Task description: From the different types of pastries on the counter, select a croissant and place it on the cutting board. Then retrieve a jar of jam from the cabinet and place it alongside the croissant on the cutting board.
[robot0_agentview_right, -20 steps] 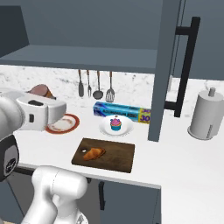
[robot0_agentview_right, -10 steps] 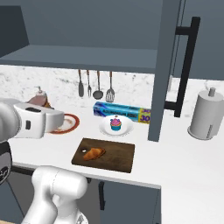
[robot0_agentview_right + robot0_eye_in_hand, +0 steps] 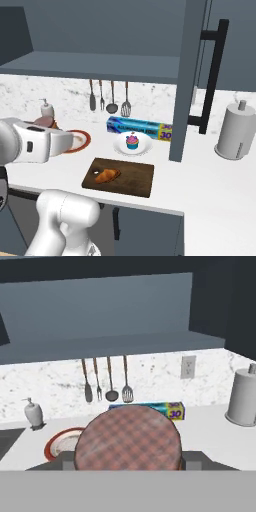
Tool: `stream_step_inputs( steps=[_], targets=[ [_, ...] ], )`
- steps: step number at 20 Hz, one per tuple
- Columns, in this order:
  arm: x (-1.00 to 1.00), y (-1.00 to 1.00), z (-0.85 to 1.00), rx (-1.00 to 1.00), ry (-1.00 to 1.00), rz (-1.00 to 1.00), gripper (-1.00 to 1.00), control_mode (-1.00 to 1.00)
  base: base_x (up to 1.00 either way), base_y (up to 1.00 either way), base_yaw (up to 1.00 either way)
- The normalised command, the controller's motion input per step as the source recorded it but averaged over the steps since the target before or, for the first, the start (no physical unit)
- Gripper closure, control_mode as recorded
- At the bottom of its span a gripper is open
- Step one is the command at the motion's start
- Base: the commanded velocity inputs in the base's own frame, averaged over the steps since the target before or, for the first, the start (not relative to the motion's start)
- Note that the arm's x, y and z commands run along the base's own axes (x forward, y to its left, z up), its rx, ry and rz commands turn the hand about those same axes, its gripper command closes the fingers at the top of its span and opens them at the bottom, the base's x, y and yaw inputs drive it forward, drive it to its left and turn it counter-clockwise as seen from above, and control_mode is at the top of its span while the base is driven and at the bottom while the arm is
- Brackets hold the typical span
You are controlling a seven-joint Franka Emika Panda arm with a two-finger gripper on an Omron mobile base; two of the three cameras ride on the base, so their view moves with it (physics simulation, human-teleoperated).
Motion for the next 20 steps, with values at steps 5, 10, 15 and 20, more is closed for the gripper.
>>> stream_step_inputs(
  steps=[5, 10, 15, 20],
  targets=[
    [-0.08, 0.00, -0.90, -0.14, -0.35, -0.19, 1.00, -1.00, 0.00, 0.00, 0.00],
    [0.09, -0.12, -0.14, 0.00, 0.00, -0.05, 1.00, -1.00, 0.00, 0.00, 0.00],
    [0.00, -0.40, -0.89, -0.11, -0.07, -0.41, 1.00, -1.00, 0.00, 0.00, 0.00],
    [0.00, -0.41, -0.92, -0.10, -0.15, -0.41, 1.00, -1.00, 0.00, 0.00, 0.00]
  ],
)
